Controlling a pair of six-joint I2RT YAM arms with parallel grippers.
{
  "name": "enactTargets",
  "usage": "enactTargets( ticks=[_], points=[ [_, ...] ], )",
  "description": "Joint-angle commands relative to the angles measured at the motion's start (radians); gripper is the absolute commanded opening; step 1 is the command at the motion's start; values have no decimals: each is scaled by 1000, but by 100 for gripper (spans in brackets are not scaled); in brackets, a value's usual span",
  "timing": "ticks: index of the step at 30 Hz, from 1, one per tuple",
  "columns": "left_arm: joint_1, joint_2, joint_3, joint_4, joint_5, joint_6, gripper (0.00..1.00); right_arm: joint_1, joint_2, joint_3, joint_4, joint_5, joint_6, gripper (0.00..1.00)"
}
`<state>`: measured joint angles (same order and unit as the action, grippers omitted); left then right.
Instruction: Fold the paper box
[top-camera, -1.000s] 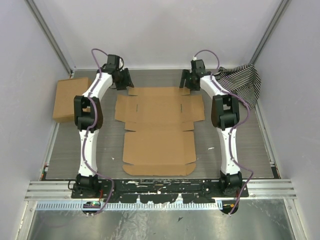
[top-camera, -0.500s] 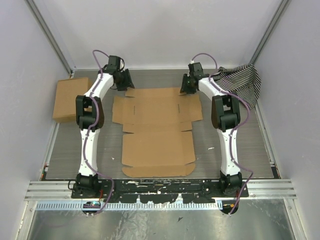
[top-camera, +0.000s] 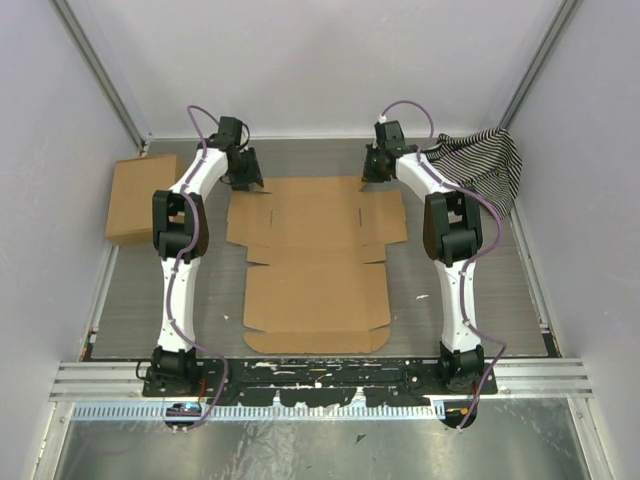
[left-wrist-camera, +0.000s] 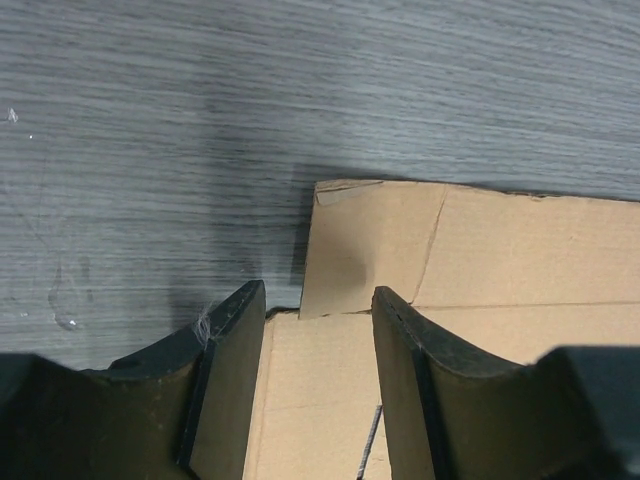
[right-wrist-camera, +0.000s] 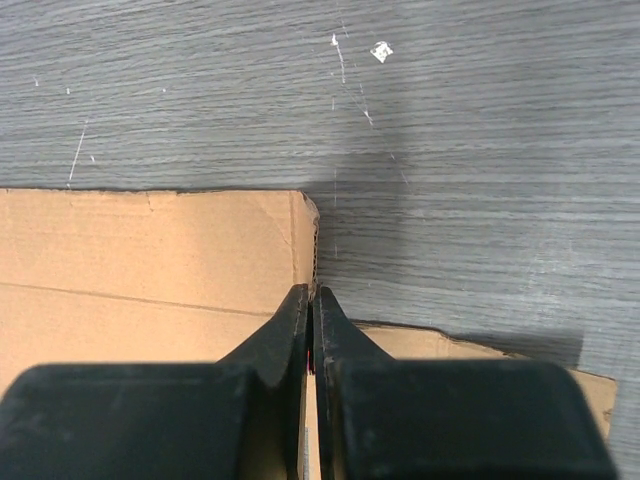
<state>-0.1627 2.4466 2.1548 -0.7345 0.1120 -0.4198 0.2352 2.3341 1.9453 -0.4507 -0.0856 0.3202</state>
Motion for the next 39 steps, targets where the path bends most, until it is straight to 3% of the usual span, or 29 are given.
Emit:
enactTargets(
  ticks=[1,9,13,24,32,39],
  points=[
    [-7,-43,-10,-11,-22,12,54,-2,-68,-21,-33,39,-22,5],
    [-16,-19,0,58,49,-16,53,-2,-80,-27,-43,21,-44,5],
    [-21,-18,5,70,106,-34,46,-1,-83,-25,-48,18,-49,5],
    [-73,-122,-73,102,113,-41,40,8,-98,-19,-57,26,-55,6],
    [-151,-100,-20,95,103,-43,40,27,-88,10,-82,29,-63,8],
    [-167,-6,62,60,105,-54,40,49,-74,16,-85,25,-66,20]
  ],
)
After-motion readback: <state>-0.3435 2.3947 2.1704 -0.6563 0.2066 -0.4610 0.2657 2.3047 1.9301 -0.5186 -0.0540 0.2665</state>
